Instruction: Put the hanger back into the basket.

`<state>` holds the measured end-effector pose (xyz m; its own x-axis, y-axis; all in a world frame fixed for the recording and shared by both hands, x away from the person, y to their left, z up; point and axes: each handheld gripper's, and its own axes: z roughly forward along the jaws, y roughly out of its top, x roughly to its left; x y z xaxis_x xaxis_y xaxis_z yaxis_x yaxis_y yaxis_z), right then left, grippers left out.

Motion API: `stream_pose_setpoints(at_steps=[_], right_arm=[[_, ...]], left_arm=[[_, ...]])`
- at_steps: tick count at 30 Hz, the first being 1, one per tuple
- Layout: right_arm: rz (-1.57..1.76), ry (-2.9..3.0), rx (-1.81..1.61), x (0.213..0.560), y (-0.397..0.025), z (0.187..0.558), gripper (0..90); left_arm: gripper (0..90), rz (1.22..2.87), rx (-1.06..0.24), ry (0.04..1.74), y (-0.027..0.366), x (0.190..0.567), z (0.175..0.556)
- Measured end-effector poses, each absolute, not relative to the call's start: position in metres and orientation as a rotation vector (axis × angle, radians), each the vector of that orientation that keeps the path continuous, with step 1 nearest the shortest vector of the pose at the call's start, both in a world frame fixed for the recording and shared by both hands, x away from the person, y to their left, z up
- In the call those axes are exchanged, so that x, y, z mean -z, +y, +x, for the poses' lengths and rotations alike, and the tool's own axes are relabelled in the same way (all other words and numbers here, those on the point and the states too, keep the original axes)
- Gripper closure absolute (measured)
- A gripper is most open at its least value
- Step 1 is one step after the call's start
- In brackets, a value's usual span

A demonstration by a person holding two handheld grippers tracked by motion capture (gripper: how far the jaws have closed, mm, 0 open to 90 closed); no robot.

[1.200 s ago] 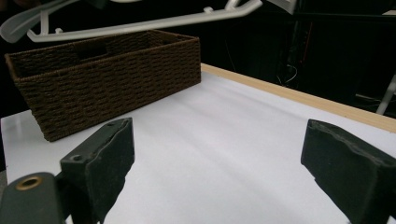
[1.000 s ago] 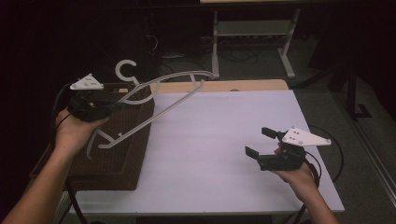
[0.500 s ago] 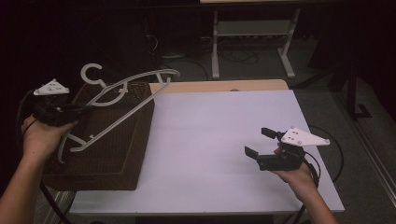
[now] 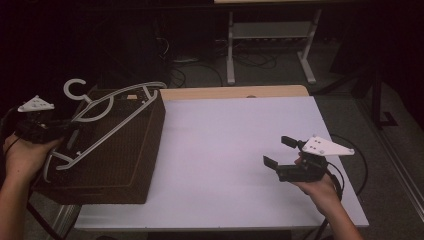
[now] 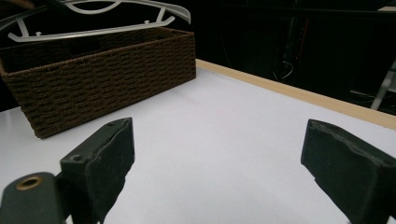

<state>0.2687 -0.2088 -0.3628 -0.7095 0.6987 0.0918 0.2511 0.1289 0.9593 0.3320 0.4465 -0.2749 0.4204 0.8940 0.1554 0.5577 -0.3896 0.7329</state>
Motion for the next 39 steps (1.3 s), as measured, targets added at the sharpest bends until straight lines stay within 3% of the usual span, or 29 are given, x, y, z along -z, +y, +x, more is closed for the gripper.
stream_pose_setpoints(at_steps=[20,21,22,33,39], right_arm=[[0.909,2.044,-1.589,0.361,-0.202,0.269,8.9],[0.908,2.042,-1.591,0.361,-0.202,0.268,9.0],[0.912,2.044,-1.593,0.360,-0.202,0.268,8.9],[0.903,2.030,-1.608,0.350,-0.205,0.267,8.9],[0.879,2.011,-1.627,0.335,-0.206,0.269,8.8]], left_arm=[[81.1,2.118,-0.684,1.329,0.471,0.303,0.340],[63.2,2.107,-0.687,1.327,0.471,0.304,0.341],[58.9,2.083,-0.677,1.331,0.471,0.305,0.342],[41.6,1.980,-0.637,1.238,0.454,0.288,0.333],[30.6,1.887,-0.582,1.143,0.424,0.271,0.324]])
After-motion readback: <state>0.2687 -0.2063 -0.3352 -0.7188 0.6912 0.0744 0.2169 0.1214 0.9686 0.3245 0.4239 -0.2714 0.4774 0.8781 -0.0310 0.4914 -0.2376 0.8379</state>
